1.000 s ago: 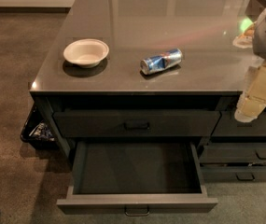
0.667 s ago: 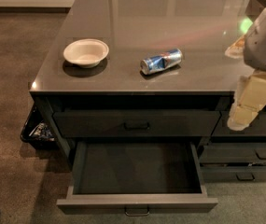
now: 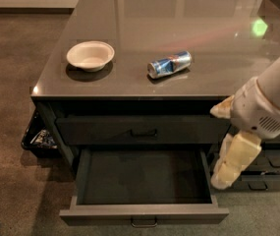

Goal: Close middle drawer

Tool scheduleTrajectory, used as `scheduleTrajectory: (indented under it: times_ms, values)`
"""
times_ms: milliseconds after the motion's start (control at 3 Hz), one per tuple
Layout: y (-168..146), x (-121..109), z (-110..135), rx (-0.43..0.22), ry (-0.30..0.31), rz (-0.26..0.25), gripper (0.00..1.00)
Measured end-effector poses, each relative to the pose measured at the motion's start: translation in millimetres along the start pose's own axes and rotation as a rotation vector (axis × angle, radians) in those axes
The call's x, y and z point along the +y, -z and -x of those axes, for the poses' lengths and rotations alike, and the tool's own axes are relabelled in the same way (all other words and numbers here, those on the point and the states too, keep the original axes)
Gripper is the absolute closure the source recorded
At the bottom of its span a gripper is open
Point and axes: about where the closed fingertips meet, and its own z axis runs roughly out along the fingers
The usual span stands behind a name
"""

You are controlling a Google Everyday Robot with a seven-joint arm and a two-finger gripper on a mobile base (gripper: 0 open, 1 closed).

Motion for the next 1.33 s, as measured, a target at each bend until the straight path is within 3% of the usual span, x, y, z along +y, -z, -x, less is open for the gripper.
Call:
scheduleTrajectory:
  times_ms: [333,667,1000,1333]
  values:
    - [-11.2,19.6,-12.8,-0.081,-0.057,0.044,0.0]
    - [-11.3,19.7,-12.8,-0.081,-0.057,0.044,0.0]
    - [-40.9,28.2,-22.1,-0.082,-0.067,0.083,0.0]
    - [-94.8,41.0,-40.8,-0.105,-0.073,0.159,0.0]
